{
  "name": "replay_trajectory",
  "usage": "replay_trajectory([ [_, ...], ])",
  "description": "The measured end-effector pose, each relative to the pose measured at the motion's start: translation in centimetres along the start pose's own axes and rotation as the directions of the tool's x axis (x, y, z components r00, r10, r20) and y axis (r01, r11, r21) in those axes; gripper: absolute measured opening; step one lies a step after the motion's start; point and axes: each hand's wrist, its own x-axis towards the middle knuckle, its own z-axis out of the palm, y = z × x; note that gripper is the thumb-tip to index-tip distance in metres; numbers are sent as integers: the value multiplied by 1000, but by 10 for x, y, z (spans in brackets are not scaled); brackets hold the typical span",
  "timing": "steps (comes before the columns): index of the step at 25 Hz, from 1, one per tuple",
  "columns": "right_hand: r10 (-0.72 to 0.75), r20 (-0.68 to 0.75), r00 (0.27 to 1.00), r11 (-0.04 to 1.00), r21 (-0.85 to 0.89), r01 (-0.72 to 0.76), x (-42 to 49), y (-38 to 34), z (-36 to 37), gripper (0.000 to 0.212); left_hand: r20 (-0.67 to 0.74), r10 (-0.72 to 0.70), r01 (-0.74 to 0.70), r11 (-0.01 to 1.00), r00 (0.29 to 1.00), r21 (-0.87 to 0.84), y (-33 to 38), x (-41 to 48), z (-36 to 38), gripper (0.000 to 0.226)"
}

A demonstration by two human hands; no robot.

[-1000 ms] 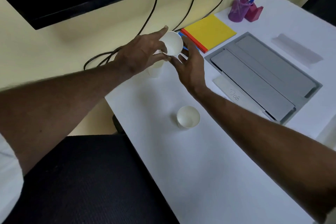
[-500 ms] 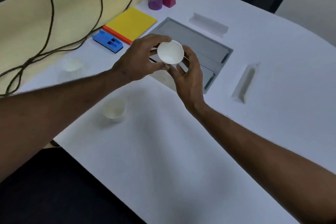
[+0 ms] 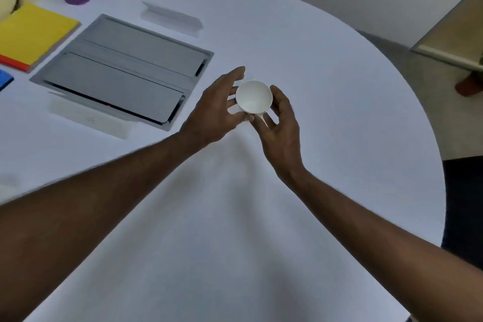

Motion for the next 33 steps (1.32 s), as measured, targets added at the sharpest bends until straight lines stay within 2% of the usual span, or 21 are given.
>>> replay_trajectory([
  [3, 46, -61, 997, 999, -20, -48, 6, 28, -56, 69, 44, -31, 34, 997, 999, -68, 11, 19, 69, 86],
  [8, 118, -124, 985, 991, -46, -125, 10, 70, -123, 71, 146, -12, 22, 997, 989, -68, 16, 43, 150, 83],
  [13, 165, -153, 974, 980, -88, -179, 13, 97, -165, 70, 281, 56, -78, 995, 958, 69, 10, 59, 196, 78],
  [24, 178, -195, 965, 973, -114, -202, 46, 122, -185, 71, 300, 97, -145, 979, 949, 141, 15, 88, 227, 71],
  [30, 184, -193, 964, 968, -137, -212, 52, 123, -183, 77, 364, 51, -123, 977, 930, 177, 20, 94, 221, 75],
  [33, 197, -207, 958, 948, -209, -240, 43, 122, -182, 85, 373, 16, -109, 967, 928, 229, 18, 87, 211, 75],
])
